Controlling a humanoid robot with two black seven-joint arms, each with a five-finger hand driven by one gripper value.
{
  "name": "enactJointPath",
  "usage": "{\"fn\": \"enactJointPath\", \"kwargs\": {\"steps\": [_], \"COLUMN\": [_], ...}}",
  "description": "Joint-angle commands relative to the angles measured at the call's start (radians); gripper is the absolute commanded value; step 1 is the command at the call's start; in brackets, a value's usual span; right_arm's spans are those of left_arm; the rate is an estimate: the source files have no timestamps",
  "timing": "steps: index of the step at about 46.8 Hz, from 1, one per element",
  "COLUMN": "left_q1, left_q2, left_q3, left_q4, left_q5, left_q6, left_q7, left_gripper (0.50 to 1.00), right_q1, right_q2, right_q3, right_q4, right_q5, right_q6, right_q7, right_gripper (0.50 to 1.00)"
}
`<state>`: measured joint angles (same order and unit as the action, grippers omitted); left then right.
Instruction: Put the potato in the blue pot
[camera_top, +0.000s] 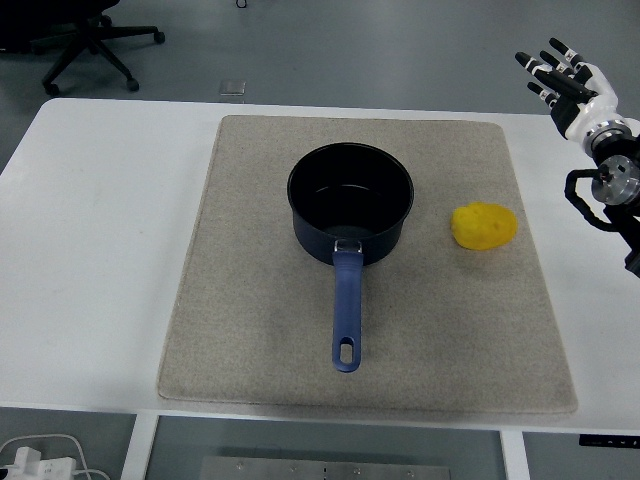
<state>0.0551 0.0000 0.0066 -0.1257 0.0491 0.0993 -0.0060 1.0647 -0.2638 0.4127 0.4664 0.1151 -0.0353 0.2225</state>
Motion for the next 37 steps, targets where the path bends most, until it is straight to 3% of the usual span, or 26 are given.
{"fn": "enactJointPath", "kwargs": {"steps": [1,18,37], "left_q1": [0.0,0.0,0.0], "left_q2": [0.0,0.0,0.0], "left_q3": [0.001,0.001,0.0], "left_q4": [-0.002,-0.003,-0.003], "left_q5": [0.0,0.0,0.0], "left_q6": [0.0,0.0,0.0], "left_q7": [0.001,0.0,0.0], "left_gripper": [0.996,0.996,0.996], "right_q1": [0.0,-0.002,-0.002], "right_q2": [0.002,0.0,-0.009], "right_q3": [0.0,0.0,-0.035], "right_q4": [0.0,0.009,0.017], "right_q5": [0.0,0.0,-0.057], "right_q6": [0.0,0.005,0.103], "right_q7": [0.0,0.0,-0.002], "right_gripper": [0.928,0.928,0.928]}}
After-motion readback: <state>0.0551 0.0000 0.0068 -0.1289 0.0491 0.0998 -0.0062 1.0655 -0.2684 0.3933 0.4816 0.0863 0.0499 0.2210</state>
